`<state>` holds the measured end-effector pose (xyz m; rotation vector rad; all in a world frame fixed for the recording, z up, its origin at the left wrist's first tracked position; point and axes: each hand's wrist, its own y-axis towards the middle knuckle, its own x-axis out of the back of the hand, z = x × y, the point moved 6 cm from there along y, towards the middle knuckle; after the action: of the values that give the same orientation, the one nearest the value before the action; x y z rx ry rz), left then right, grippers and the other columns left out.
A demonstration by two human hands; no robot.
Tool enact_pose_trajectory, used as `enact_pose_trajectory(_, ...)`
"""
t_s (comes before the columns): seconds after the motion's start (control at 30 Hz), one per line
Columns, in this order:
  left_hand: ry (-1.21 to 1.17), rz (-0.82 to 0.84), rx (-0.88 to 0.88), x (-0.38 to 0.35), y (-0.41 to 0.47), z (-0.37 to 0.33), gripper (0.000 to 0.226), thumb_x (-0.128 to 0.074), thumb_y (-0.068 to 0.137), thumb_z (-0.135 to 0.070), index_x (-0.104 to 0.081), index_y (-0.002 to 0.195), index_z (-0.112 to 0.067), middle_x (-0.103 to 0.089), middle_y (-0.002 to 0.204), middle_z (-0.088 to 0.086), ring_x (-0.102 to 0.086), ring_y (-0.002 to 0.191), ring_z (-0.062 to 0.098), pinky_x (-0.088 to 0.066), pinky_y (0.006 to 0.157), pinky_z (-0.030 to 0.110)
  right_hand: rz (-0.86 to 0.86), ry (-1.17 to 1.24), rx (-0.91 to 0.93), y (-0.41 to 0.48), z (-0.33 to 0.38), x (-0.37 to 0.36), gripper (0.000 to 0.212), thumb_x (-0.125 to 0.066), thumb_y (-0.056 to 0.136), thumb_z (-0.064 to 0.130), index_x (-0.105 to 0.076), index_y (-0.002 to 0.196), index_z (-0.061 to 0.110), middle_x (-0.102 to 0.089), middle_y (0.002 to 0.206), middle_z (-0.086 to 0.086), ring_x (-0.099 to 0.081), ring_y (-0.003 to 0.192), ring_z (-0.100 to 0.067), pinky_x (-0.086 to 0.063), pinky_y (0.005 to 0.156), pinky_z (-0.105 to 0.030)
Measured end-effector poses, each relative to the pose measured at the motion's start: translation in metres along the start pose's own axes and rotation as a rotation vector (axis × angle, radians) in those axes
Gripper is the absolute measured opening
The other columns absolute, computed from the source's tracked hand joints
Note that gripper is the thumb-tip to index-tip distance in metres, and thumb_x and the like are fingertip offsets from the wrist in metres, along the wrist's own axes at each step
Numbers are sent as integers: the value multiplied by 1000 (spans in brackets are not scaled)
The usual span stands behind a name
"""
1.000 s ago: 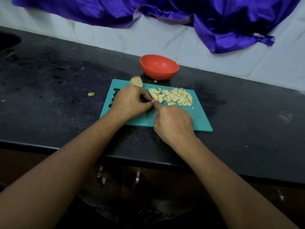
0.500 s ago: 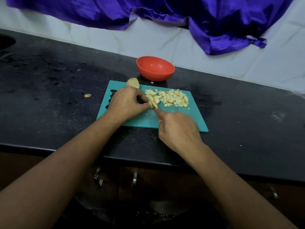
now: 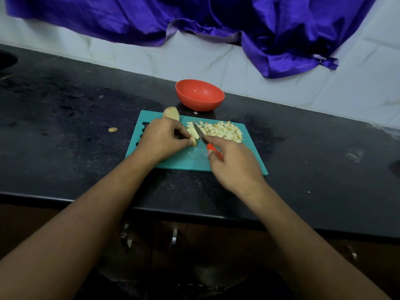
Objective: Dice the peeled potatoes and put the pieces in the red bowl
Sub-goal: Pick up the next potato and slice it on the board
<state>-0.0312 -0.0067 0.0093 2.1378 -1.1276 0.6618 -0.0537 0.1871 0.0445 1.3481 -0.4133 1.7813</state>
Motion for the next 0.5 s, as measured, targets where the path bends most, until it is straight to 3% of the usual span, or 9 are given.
enact_pose_trajectory(0.07, -2, -8, 7, 1, -1, 1, 15, -88, 76, -38, -80, 87, -32, -75, 85, -17, -68, 85, 2, -58, 87, 37, -4, -64, 21, 2, 10, -8, 46, -47, 103, 34, -49, 148, 44, -72, 110, 5, -57, 76, -14, -38, 62, -30)
enact_pose_trajectory(0.23, 1, -11, 8, 1, -1, -1, 12, -87, 77, -35, -80, 86, -32, -74, 84, -17, -68, 84, 3, -58, 86, 37, 10, -149, 54, 9, 22, -15, 48, -44, 104, 33, -44, 151, 42, -69, 104, 0, -60, 89, -21, -42, 71, -34)
enact_pose_trajectory(0.4, 24, -4, 4, 1, -2, -3, 9, -85, 80, -33, -80, 87, -31, -73, 83, -17, -66, 83, 2, -59, 85, 36, 21, -212, 78, 11, 25, -19, 48, -42, 105, 32, -42, 153, 38, -68, 100, 0, -52, 83, -19, -38, 68, -34)
enact_pose_trajectory(0.5, 28, -9, 4, 1, -2, -2, 7, -85, 81, -33, -79, 86, -31, -73, 83, -18, -67, 84, 2, -59, 85, 36, 28, -248, 87, 11, 28, -23, 49, -40, 106, 31, -40, 155, 36, -56, 86, 1, -48, 79, -20, -36, 65, -34)
